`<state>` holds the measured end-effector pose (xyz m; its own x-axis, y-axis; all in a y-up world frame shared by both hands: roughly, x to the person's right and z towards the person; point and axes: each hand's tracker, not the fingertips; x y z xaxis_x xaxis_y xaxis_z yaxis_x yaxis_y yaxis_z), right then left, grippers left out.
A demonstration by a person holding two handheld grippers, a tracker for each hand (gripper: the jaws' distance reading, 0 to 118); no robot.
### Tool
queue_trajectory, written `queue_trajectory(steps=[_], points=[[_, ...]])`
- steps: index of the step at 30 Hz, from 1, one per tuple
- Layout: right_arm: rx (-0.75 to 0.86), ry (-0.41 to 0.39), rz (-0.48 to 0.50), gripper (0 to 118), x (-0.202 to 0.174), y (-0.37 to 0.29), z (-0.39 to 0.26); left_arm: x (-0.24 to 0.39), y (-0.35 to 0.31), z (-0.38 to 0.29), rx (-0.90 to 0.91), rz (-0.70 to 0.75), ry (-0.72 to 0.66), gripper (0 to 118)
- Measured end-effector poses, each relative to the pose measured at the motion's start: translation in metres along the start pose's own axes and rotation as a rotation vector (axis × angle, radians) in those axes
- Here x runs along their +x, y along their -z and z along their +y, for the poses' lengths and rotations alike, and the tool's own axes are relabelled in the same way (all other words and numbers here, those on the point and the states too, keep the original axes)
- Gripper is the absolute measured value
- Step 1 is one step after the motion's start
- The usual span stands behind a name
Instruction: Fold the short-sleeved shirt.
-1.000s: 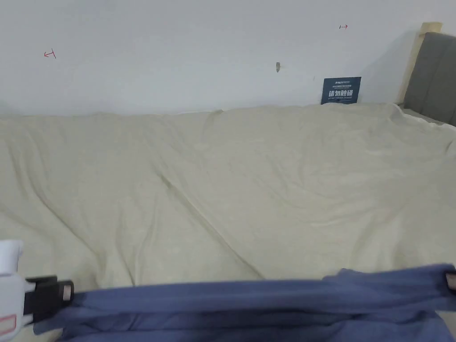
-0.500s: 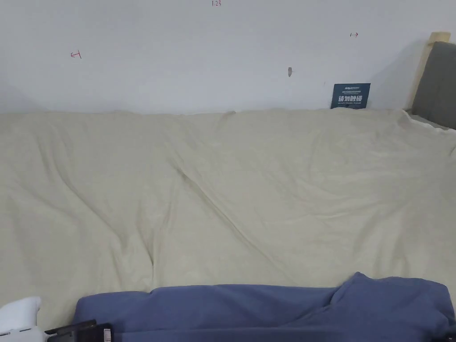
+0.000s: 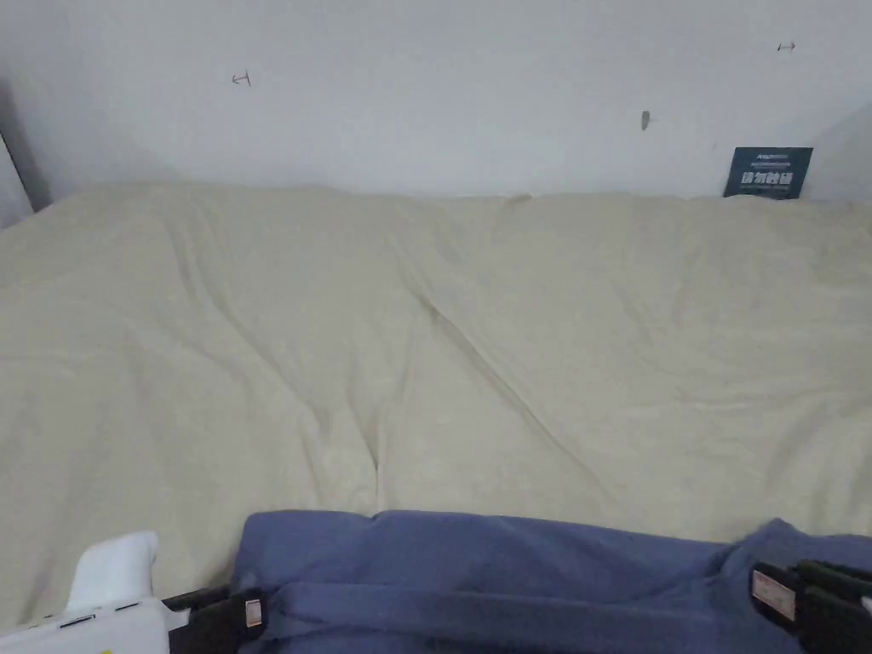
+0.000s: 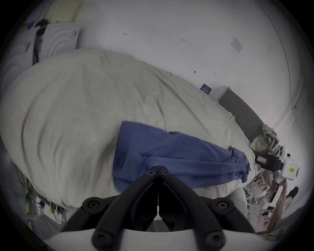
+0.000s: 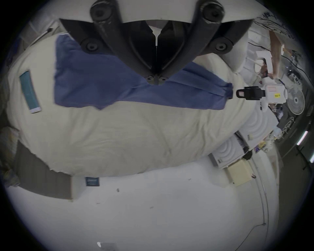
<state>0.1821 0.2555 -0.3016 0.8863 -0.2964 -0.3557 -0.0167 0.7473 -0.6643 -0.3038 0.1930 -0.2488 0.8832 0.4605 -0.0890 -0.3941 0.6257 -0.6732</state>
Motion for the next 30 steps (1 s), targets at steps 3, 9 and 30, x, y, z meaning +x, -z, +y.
queue_trajectory(steps=[3,9,30], points=[[-0.07,0.048,0.096,0,-0.013,0.031,-0.006,-0.011,-0.003,-0.011,-0.02,0.053,-0.011,0],[-0.184,-0.01,0.149,0,-0.036,0.071,-0.015,-0.038,-0.016,-0.017,-0.003,-0.011,-0.125,0],[-0.34,0.055,0.161,0,-0.032,0.119,-0.03,-0.091,0.084,0.054,-0.141,-0.327,-0.299,112]])
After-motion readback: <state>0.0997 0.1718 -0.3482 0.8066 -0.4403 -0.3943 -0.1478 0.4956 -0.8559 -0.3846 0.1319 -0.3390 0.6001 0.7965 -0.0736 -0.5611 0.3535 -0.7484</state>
